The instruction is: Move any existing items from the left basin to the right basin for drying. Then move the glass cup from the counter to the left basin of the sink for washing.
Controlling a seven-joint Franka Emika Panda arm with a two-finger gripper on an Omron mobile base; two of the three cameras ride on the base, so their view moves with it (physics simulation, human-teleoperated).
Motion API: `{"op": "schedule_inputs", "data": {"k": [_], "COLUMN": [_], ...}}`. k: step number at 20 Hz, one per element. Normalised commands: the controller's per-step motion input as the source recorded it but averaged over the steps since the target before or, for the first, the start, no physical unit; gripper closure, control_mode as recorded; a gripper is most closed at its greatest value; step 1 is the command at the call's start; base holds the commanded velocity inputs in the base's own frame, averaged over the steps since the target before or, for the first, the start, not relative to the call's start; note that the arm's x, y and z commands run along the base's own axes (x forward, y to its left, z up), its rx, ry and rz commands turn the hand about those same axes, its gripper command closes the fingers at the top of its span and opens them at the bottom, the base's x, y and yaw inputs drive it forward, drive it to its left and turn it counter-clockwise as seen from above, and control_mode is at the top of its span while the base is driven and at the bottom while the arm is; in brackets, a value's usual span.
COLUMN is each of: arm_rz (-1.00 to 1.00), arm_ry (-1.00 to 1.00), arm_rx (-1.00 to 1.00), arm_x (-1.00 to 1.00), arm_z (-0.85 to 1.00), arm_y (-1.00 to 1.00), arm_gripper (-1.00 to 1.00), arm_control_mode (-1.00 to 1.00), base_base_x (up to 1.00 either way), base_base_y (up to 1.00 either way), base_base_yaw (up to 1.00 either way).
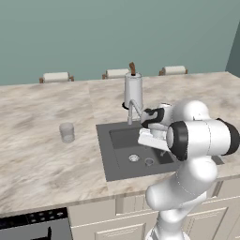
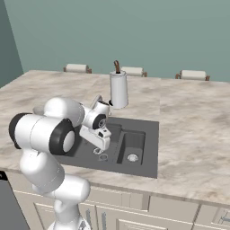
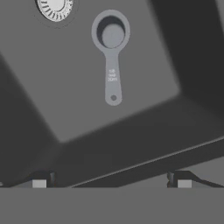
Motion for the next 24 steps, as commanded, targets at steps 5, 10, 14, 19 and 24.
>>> {"op": "schedule_inputs", "data": {"k": [5, 10, 14, 19, 24], "arm_rz": [0.00, 0.00, 0.00, 0.00, 0.00], "arm_ry": [0.00, 0.00, 0.00, 0.00, 0.01], "arm_rx": [0.00, 0.00, 0.00, 0.00, 0.00], "arm_x": [0.00, 0.00, 0.00, 0.00, 0.00], "arm_z": [-0.02, 0.00, 0.00, 0.00, -0.01], "arm_y": [0.00, 0.00, 0.00, 0.00, 0.00], "arm_gripper": [-1.00, -1.00, -1.00, -1.00, -1.00], "arm_control_mode": [-1.00, -1.00, -1.00, -1.00, -1.00], "base_base_x": [0.00, 0.00, 0.00, 0.00, 0.00], "base_base_y": [0.00, 0.00, 0.00, 0.00, 0.00], "base_base_yaw": [0.00, 0.00, 0.00, 0.00, 0.00]}}
